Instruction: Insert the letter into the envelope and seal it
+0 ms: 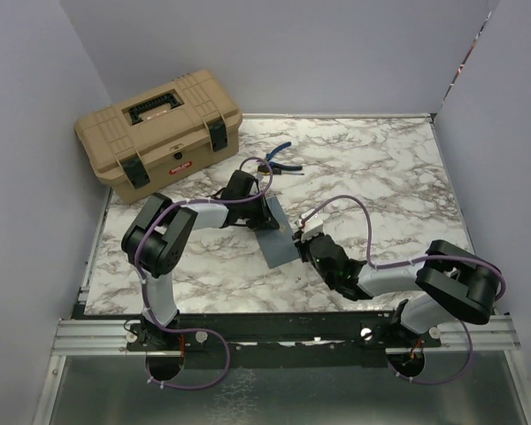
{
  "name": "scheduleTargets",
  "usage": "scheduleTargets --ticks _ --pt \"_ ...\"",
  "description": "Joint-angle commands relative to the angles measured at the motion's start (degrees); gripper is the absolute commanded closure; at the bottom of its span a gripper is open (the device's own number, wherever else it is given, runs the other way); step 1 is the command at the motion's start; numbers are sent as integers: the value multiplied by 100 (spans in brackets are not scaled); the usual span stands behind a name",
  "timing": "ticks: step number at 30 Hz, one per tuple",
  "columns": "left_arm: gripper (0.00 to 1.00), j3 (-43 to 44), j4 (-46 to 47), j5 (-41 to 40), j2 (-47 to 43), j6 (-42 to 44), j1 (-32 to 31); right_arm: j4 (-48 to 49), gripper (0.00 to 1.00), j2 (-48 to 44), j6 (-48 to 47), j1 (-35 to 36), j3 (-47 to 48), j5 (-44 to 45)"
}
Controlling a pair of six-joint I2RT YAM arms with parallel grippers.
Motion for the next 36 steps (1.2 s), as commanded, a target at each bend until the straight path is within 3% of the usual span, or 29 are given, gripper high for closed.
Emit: scheduleTargets --ticks 1,8,13,23,31,36 --pt "100 52 -495 -192 268 99 -9 545 100 209 -254 220 -305 981" --pt "100 124 -640 -157 295 275 3 432 100 279 -77 251 -197 1314" --pt "100 251 -845 -170 304 547 1 -979 100 -418 74 251 500 1203" --pt "100 344 -897 -84 178 866 3 -3527 100 -472 1034 176 1787 902" --pt "100 250 -902 -78 146 969 -5 -3413 100 -207 1477 26 1523 1259" --pt "100 182 -910 -39 154 995 -8 -2038 100 120 1256 -2 1014 1554"
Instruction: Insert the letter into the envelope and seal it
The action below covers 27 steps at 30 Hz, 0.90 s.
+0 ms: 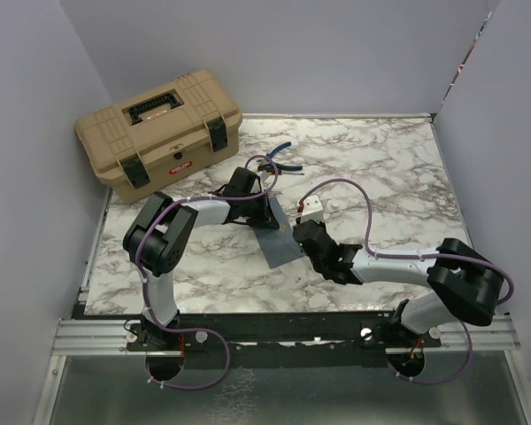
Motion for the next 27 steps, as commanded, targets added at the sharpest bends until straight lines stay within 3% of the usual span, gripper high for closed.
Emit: scheduleTargets --ticks 1,7,18,27 --pt "100 -152 -419 -155 65 257 -6 1122 100 383 -59 -36 -449 471" --pt "100 -152 -439 -152 67 248 -6 1678 100 383 -58 -38 -722 647" --pt "100 -108 -449 -200 83 238 -9 1277 100 -380 27 -34 -711 360" --pt "100 -122 -454 -194 83 239 -8 1231 100 -165 215 -38 -736 146"
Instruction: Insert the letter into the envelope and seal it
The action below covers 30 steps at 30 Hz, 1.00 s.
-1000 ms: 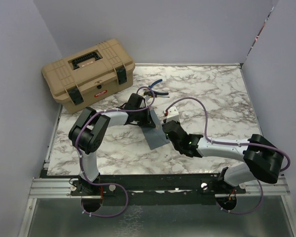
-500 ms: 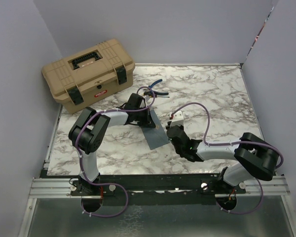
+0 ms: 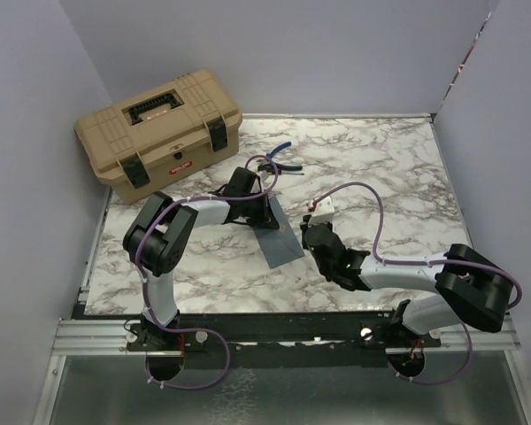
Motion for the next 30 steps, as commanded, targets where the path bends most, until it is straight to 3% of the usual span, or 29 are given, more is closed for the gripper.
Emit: scheduleTargets --ticks 1,30 --pt "100 -125 -455 -208 83 193 -13 -147 100 181 213 -12 -51 -174" --pt "100 -134 -475 -221 92 206 -6 286 100 618 265 -11 -308 -340"
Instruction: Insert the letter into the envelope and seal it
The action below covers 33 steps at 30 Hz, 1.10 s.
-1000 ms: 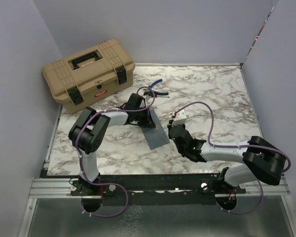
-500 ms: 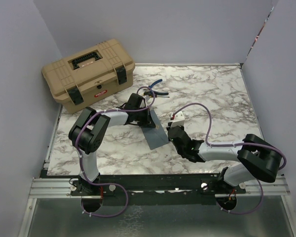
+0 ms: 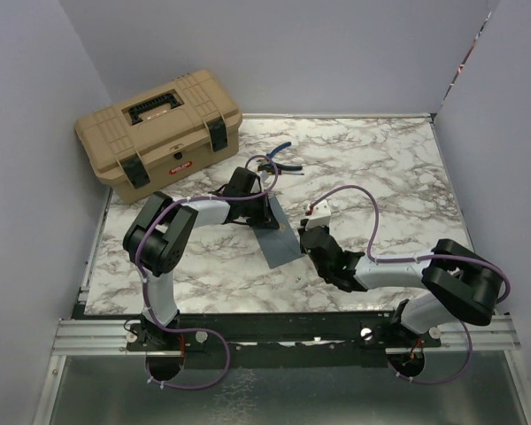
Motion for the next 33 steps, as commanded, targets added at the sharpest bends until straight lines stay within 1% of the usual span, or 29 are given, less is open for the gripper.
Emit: scheduleTargets --ticks 1,5,12,19,24,29,33 --pt "100 -135 -476 -226 92 204 -6 127 100 199 57 -14 -246 -104" --pt "100 -141 -480 -226 96 211 -13 120 100 166 48 -15 -317 -76" --pt "100 -93 -490 -240 135 213 -7 -294 100 -145 -3 -15 -207 -104" --pt "100 -73 -504 -271 153 213 -7 -362 100 -226 -90 -15 -147 -116" --pt "100 -73 -505 -267 162 213 -6 -146 100 -71 -121 -15 -262 -96" --pt "100 -64 -519 -260 162 217 -10 515 100 235 -127 -15 -556 -11" --pt "100 -51 -556 -271 162 246 -6 792 100 526 -149 -15 -627 0"
